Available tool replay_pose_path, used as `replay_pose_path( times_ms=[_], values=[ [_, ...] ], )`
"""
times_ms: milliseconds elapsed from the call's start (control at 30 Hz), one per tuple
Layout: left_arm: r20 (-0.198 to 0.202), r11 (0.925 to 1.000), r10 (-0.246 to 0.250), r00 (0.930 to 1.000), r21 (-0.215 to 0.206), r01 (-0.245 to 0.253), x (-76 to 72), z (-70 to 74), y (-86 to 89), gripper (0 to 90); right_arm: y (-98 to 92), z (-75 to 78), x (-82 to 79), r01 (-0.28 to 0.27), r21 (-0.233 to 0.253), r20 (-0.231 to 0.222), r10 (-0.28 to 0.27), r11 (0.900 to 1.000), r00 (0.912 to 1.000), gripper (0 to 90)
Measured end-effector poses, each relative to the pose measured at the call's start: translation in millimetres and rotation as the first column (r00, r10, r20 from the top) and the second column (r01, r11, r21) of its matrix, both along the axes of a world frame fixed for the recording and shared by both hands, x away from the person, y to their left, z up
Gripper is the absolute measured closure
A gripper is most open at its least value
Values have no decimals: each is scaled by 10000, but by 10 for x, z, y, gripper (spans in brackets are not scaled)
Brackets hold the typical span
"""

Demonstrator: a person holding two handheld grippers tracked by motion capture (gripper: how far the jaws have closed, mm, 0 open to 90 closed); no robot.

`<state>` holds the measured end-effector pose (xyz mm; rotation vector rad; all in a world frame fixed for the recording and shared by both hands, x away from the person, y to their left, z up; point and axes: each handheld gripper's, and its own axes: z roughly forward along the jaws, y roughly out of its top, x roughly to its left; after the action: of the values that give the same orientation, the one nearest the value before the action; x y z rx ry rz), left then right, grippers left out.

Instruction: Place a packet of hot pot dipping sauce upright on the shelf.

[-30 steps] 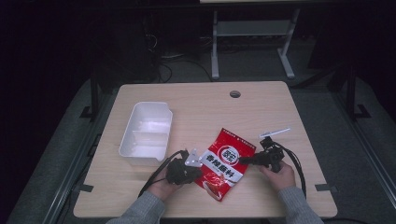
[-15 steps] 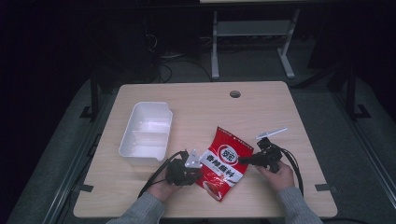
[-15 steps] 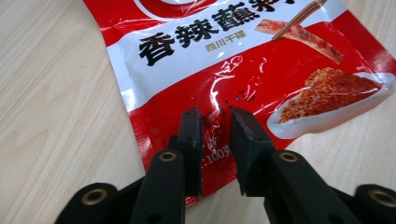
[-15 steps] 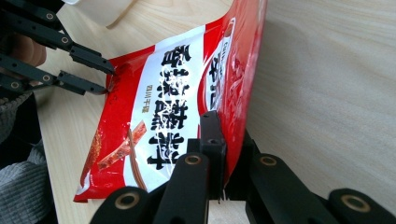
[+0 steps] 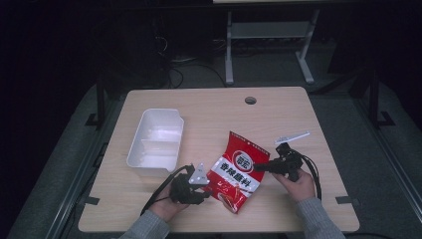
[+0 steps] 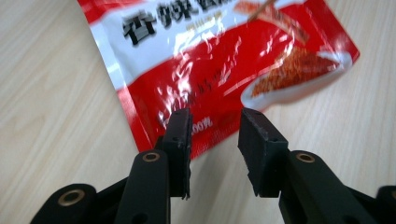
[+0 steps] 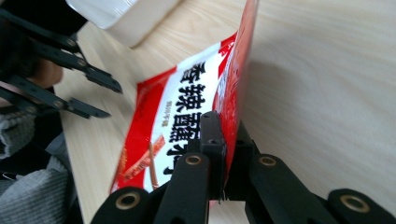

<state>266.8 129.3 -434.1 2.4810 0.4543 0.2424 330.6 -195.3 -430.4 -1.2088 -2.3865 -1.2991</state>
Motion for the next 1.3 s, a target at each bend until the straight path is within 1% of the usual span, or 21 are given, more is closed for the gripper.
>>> replay_pose_path(
  times_ms=[33,67,133,167,200,300,333,367,600,700,733,767,833,867,967,1033,1067,1133,1233,1300],
  values=[
    [-27,9999,22,10000,106,-22,-25,-21,49,629,17,64,-8,-48,98,154,47,9999,9999,885],
    [-13,9999,51,10000,140,-51,-35,-30,74,624,24,93,-12,-86,141,221,83,9999,9997,885],
    [-34,9999,99,9999,84,-98,-47,-40,96,620,34,122,-18,-125,150,276,121,9998,9995,885],
    [-17,9999,126,9999,55,-126,-65,-44,146,613,48,178,-33,-177,170,399,170,9997,9991,885],
    [-20,9999,131,9999,43,-131,-74,-43,169,611,50,201,-39,-205,251,482,192,9995,9987,885],
    [10,9999,151,9999,-61,-151,-108,-41,230,595,48,271,-62,-258,477,536,232,9985,9983,886],
    [10,9999,151,9999,-61,-151,-108,-41,230,591,48,271,-62,-258,477,536,232,9985,9983,886],
    [37,9997,212,9998,-111,-212,-139,-41,261,587,56,321,-77,-303,517,615,271,9982,9977,886],
    [76,9996,244,9997,-139,-243,-206,-46,344,563,132,519,-120,-637,741,878,571,9952,9945,887],
    [74,9994,299,9995,-159,-298,-248,-46,406,556,181,605,-139,-810,734,1038,732,9940,9919,887],
    [74,9994,299,9995,-159,-298,-248,-46,406,551,181,605,-139,-810,734,1038,732,9940,9919,887],
    [80,9994,312,9995,-162,-310,-256,-44,424,550,220,655,-149,-933,707,1179,846,9931,9894,888],
    [98,9992,363,9993,-162,-361,-272,-43,458,545,241,680,-156,-991,689,1206,903,9927,9886,888],
    [97,9990,414,9991,-171,-413,-281,-40,492,544,283,727,-167,-1105,647,1323,1012,9918,9860,888],
    [103,9986,475,9988,-226,-473,-286,-35,532,537,346,798,-179,-1216,579,1418,1124,9909,9835,888],
    [122,9986,467,9988,-247,-464,-294,-33,548,534,386,848,-189,-1271,503,1545,1180,9906,9809,888],
    [122,9986,467,9988,-247,-464,-294,-33,548,532,386,848,-189,-1271,503,1545,1180,9906,9809,888],
    [123,9989,424,9990,-212,-421,-316,-44,560,528,448,927,-196,-1373,400,1715,1286,9897,9768,888],
    [104,9991,387,9992,-157,-385,-330,-50,568,521,492,979,-198,-1410,375,1784,1322,9893,9750,889],
    [119,9991,389,9992,-177,-387,-342,-49,578,517,561,1054,-191,-1496,312,1859,1413,9883,9724,889]
  ],
)
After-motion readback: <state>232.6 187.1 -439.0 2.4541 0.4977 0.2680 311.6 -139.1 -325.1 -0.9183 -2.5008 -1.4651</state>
